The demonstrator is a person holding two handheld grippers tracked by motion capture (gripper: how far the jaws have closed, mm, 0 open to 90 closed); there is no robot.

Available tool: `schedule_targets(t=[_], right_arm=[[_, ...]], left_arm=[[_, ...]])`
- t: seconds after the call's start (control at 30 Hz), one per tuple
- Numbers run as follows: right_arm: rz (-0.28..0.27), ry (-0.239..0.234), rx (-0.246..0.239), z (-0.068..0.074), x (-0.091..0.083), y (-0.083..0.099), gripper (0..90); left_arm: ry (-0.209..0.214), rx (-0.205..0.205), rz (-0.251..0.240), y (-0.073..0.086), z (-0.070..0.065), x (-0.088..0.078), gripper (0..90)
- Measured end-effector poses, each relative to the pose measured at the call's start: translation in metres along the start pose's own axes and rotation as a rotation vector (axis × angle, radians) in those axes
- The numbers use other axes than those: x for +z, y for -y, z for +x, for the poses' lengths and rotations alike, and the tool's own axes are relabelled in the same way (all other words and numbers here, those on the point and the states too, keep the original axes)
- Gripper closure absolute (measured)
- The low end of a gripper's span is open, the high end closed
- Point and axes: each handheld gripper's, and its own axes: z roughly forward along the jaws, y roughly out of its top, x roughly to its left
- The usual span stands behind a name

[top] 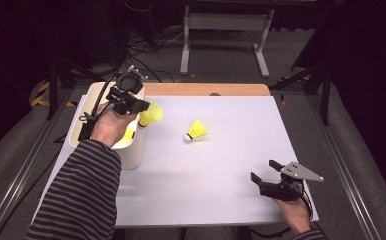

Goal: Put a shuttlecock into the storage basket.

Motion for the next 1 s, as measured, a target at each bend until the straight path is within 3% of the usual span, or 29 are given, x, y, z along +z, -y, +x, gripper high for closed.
schedule_targets(t=[1.0], right_arm=[[0.002,0.002,-0.001,0.000,0.000,0.000,14.6]], left_arm=[[-0.044,-0.068,-0.012,0.010,0.028,-0.006,88.9]])
